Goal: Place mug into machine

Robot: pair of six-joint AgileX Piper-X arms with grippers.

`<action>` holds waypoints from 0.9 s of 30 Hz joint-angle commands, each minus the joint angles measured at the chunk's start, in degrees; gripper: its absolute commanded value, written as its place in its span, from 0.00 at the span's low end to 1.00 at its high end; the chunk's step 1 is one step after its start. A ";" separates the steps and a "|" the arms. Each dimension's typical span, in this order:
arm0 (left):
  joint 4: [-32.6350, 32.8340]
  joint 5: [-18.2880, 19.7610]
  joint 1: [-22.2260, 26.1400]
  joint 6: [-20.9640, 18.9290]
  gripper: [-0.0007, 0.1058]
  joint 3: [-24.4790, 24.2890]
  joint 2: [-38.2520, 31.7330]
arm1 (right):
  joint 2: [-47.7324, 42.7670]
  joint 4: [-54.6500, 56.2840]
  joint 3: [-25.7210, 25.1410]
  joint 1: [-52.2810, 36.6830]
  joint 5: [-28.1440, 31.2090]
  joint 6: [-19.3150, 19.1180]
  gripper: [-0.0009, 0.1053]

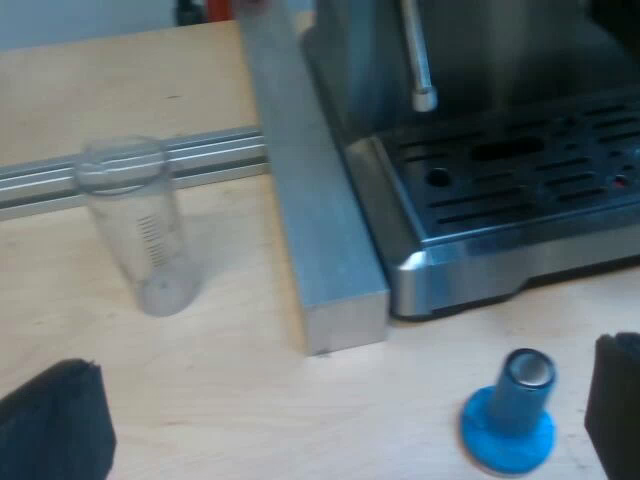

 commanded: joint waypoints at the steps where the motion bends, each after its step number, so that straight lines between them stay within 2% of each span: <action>1: -0.61 1.68 -0.26 -0.30 0.93 -0.45 -7.94 | -2.13 -0.66 -0.29 0.03 -0.12 -0.15 0.68; 17: -0.61 1.99 -0.26 -0.30 0.92 -0.45 -7.94 | -2.13 -0.66 -0.29 0.03 -0.12 -0.15 0.68; 19: -0.61 2.02 -0.26 -0.30 0.88 -0.45 -7.94 | -2.13 -0.66 -0.29 0.03 -0.12 -0.15 0.68; 21: -0.61 2.02 -0.26 -0.30 0.76 -0.45 -7.94 | -2.13 -0.66 -0.29 0.03 -0.12 -0.15 0.68; 24: -0.61 2.02 -0.26 -0.30 0.66 -0.45 -7.94 | -2.13 -0.66 -0.29 0.03 -0.12 -0.15 0.68; 27: -0.61 2.24 -0.26 -0.30 0.70 -0.45 -7.94 | -2.13 -0.66 -0.29 0.03 -0.12 -0.15 0.68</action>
